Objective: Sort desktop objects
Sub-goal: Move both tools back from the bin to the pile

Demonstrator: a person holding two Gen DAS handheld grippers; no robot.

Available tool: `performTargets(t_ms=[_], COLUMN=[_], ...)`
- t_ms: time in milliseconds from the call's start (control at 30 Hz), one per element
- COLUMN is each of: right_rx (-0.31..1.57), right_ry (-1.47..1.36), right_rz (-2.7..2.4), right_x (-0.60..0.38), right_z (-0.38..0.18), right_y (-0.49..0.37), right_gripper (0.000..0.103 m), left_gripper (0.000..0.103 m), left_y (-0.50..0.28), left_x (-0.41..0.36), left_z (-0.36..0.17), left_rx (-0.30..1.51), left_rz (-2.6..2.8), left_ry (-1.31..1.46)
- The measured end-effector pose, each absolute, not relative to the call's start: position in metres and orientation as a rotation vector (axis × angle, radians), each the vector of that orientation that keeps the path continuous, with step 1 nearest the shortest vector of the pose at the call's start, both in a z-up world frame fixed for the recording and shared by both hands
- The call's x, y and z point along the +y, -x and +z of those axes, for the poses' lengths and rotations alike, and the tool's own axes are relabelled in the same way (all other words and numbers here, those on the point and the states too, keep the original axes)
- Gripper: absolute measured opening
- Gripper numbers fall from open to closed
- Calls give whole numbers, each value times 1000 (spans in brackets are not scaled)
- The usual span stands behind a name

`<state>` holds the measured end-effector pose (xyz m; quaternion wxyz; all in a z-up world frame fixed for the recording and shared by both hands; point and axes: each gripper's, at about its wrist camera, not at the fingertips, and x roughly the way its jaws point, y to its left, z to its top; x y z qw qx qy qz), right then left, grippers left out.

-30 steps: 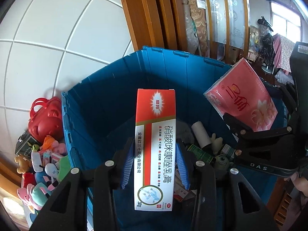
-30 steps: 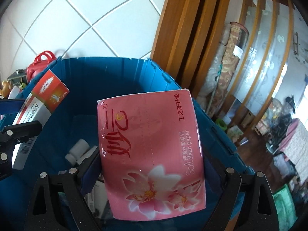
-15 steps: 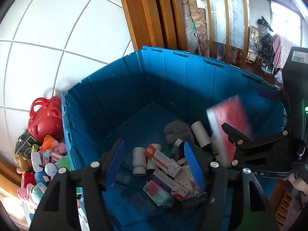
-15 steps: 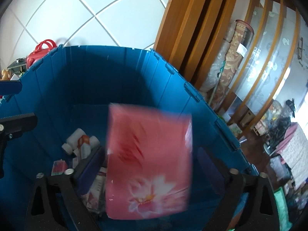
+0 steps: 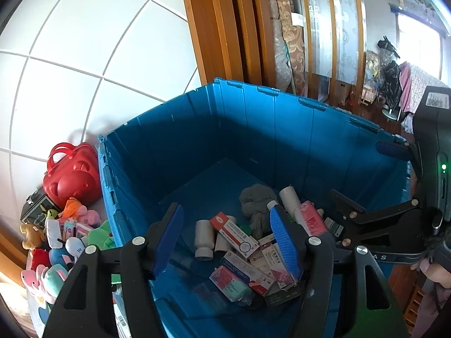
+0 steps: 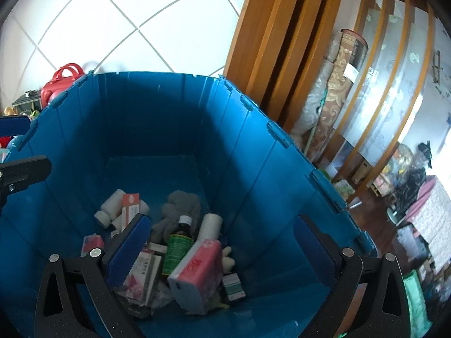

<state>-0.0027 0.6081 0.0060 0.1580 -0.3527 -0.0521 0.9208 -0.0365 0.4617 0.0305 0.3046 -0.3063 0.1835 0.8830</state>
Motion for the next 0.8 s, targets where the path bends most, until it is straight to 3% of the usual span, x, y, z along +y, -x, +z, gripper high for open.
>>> performTargets(t_ms=[400, 800], right_rx=[-93, -151], right_ry=[935, 819], right_rz=[2745, 2869], right_x=[573, 477], right_z=[26, 55], right_y=[-14, -12], right_gripper=[103, 103], left_gripper=[68, 68], left_y=[23, 32], left_x=[419, 316], left_z=[39, 39], left_rx=[418, 347], left_rz=[2391, 2507], left_ry=[758, 746])
